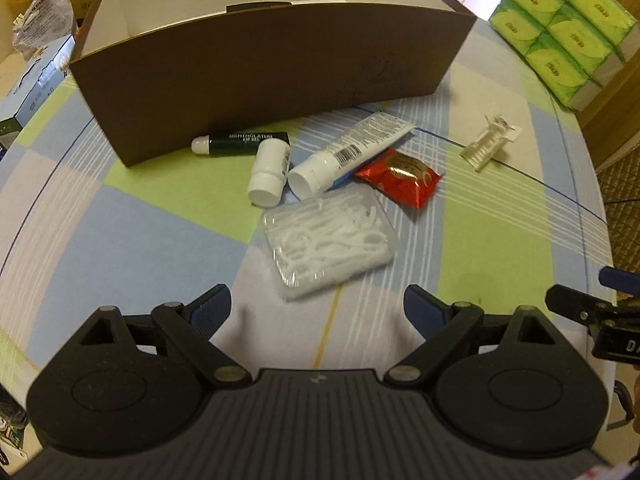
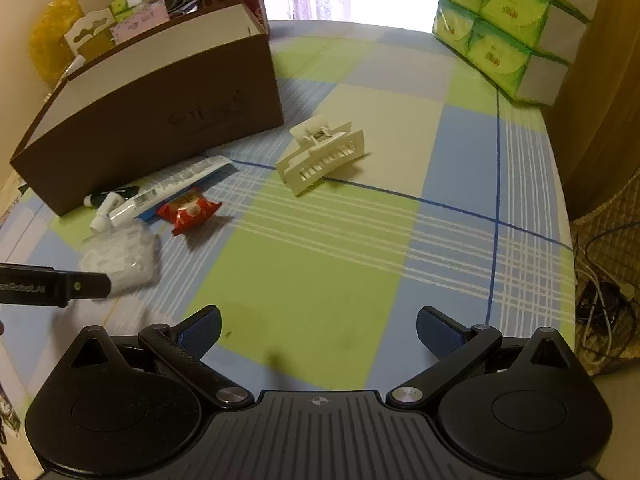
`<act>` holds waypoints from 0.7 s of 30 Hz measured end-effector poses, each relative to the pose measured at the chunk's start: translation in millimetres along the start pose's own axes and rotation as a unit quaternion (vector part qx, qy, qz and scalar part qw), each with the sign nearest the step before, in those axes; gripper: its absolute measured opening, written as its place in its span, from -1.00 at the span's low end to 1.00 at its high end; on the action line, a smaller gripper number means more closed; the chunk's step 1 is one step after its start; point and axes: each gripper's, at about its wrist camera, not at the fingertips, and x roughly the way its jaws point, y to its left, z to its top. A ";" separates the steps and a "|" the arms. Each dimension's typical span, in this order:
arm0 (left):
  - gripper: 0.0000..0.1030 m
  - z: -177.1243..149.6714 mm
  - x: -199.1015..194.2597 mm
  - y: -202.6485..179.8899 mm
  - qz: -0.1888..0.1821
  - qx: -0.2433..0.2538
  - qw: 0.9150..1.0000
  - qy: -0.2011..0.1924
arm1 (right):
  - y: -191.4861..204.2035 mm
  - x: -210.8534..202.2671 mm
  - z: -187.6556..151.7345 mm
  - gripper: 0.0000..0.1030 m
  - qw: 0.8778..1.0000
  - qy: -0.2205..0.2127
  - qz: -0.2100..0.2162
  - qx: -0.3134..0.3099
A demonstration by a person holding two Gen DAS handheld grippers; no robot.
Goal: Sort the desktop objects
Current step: 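Lower both tools toward the items lying beside the box, then grasp the clear floss-pick box with the left tool while the right tool grasps the red candy packet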
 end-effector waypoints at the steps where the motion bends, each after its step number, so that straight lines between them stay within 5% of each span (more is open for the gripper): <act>1: 0.77 2.7 3.2 -1.7 0.005 0.002 1.000 -0.001 | -1.2 1.4 0.4 0.96 1.000 0.002 -0.002 0.002; 13: 0.77 26.3 42.5 -22.8 0.037 0.000 0.999 0.021 | -18.9 13.8 5.2 0.96 0.999 0.015 -0.011 0.028; 21: 0.77 27.1 47.3 -12.5 0.028 -0.008 0.999 0.016 | -2.3 23.2 21.0 0.96 0.999 -0.007 0.037 -0.002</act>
